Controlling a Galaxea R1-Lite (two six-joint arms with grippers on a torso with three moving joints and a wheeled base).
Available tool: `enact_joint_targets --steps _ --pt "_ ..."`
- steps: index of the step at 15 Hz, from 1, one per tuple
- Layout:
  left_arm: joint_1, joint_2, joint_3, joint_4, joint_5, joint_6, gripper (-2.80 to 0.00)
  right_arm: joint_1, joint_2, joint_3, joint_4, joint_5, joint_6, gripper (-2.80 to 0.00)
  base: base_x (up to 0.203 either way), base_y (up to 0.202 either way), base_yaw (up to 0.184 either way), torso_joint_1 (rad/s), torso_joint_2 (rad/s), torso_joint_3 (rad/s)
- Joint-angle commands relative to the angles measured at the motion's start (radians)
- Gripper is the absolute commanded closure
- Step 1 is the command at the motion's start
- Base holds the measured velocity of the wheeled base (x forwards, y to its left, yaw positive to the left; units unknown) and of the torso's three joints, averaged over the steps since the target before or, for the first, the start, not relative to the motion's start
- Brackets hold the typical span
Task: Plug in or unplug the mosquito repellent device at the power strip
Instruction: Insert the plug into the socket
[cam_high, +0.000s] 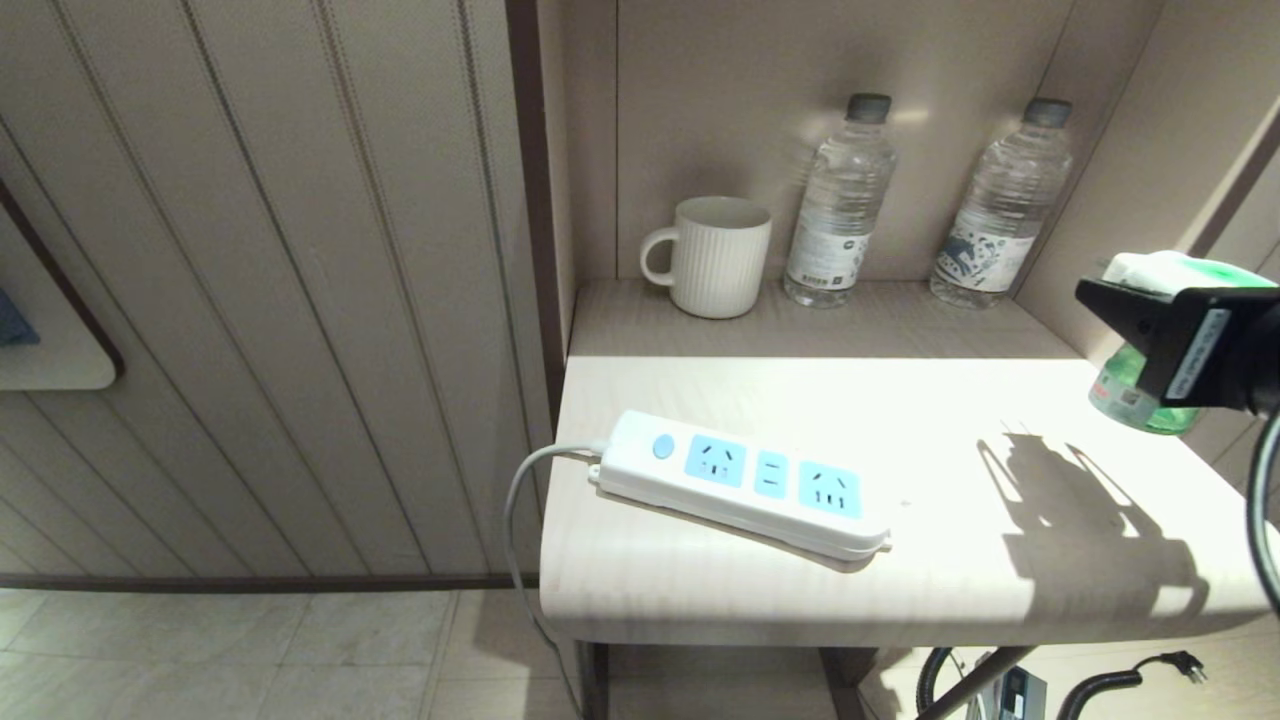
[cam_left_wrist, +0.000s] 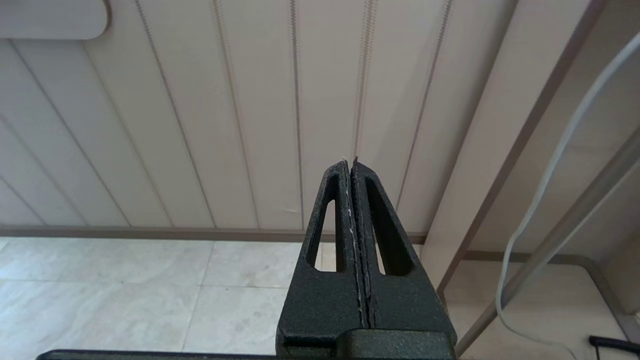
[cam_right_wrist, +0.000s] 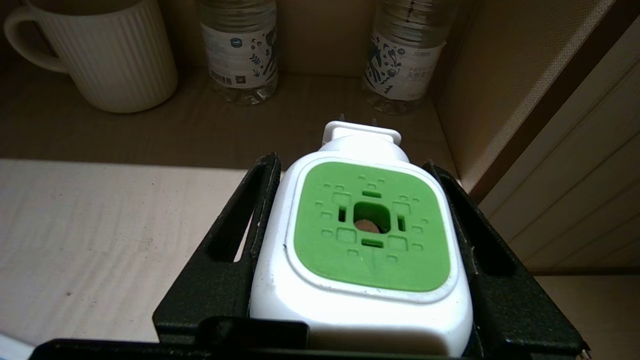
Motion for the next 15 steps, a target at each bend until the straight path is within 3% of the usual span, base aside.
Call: enact_joint_targets --steps 1,4,8,15 --pt "0.000 0.001 0.000 -0.001 0.000 -0.001 0.00 0.005 -0.003 -0.130 0.206 -0.004 0.053 0.00 0.000 0.000 0.000 0.000 0.00 0.000" --pt "0.000 0.001 0.000 -0.001 0.000 0.000 0.00 0.029 0.016 -0.353 0.562 0.007 0.169 0.00 0.000 0.000 0.000 0.000 0.00 0.000" --pt "0.000 0.001 0.000 0.001 0.000 0.001 0.00 0.048 0.124 -0.613 0.926 0.035 0.225 0.00 0.000 0.000 0.000 0.000 0.00 0.000" --pt "0.000 0.001 0.000 0.001 0.000 0.001 0.00 0.005 0.379 -1.057 1.450 0.393 0.365 0.00 0.000 0.000 0.000 0.000 0.00 0.000"
